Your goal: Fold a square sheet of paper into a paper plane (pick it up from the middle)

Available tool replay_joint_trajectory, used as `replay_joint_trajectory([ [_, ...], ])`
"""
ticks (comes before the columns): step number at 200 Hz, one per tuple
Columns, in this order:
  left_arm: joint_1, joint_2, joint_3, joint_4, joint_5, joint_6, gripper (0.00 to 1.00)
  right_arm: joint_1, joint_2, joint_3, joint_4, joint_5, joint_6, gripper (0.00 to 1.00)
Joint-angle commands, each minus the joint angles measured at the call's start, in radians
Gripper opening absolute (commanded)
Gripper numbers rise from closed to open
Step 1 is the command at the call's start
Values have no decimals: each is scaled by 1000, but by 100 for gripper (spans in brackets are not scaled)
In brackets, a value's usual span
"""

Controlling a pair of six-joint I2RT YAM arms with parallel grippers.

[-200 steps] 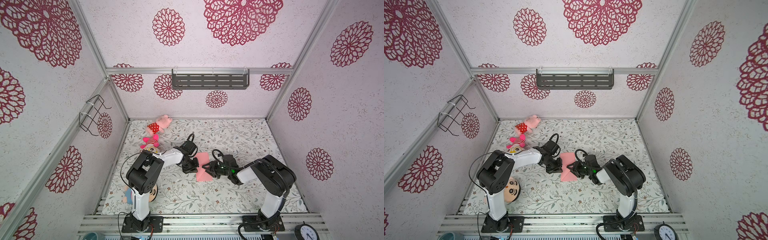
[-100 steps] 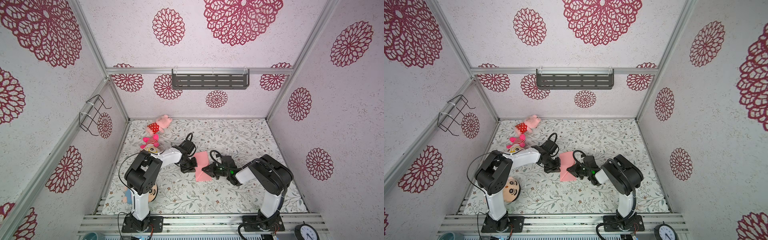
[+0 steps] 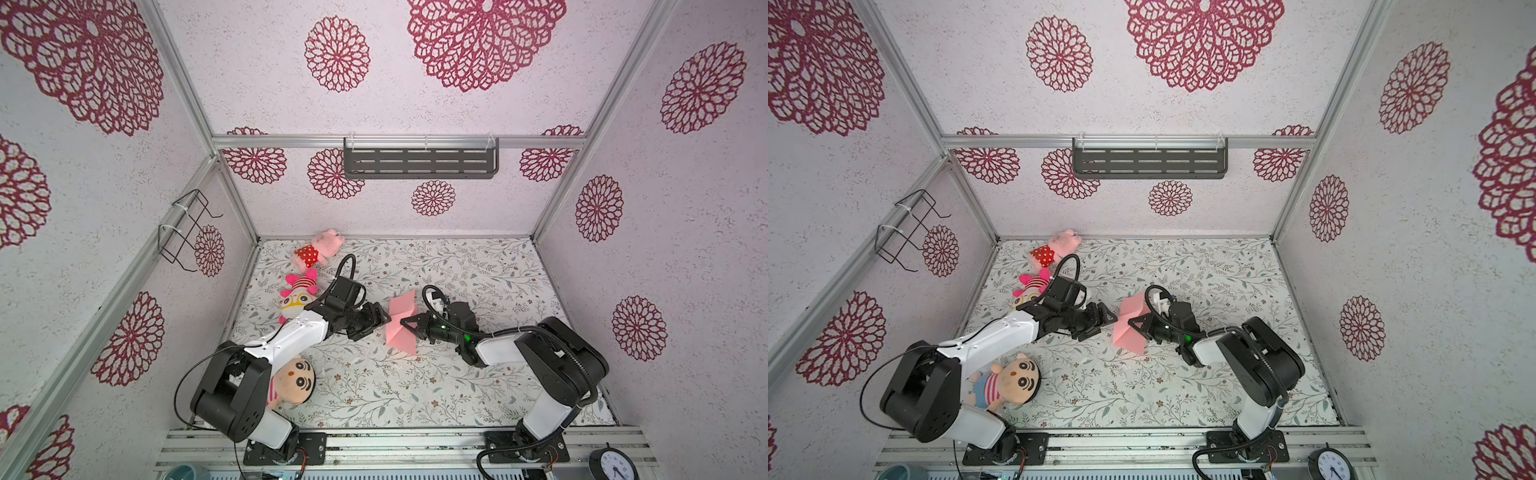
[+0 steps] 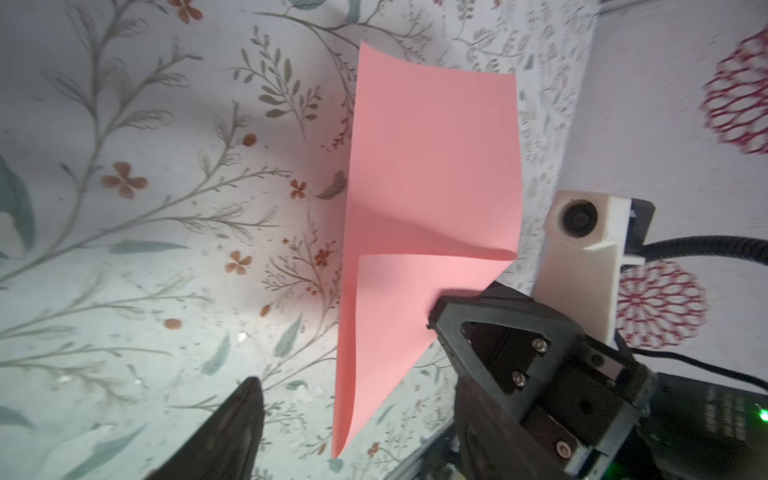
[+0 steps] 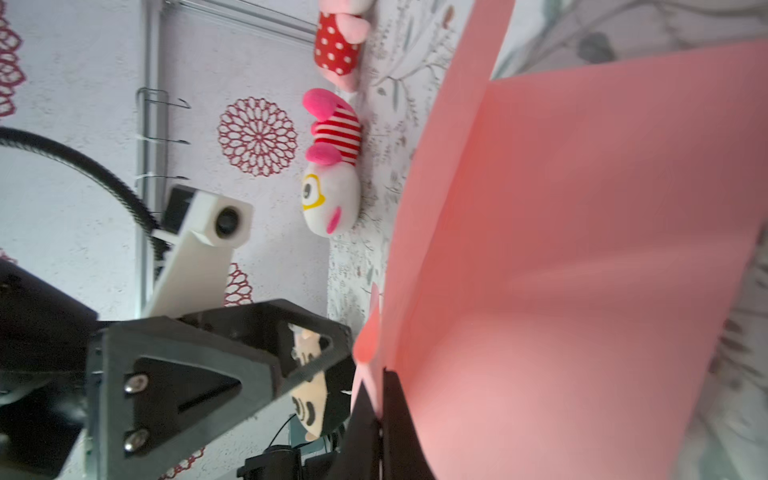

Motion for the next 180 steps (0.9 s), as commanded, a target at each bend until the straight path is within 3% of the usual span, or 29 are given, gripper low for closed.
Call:
replay_joint_trajectory([
  [1,2,-55,-75,246,87,-117,85,-14,-58,53,53,-38,1,6],
  [31,-7,-75,-129,427,141,-230,87,-27,-90,91,37,-58,26,6],
  [60,-16,-75,-142,521,157,-256,83,-42,-92,115,25,-71,67,7],
  [89,-16,-71,-138,552,167,-256,71,-45,-89,128,25,-77,89,7],
  [138,-15,-61,-139,569,179,-251,42,-51,-98,125,12,-80,99,7],
  [180,-15,-62,-132,546,176,-240,27,-53,-110,113,-3,-76,94,7],
])
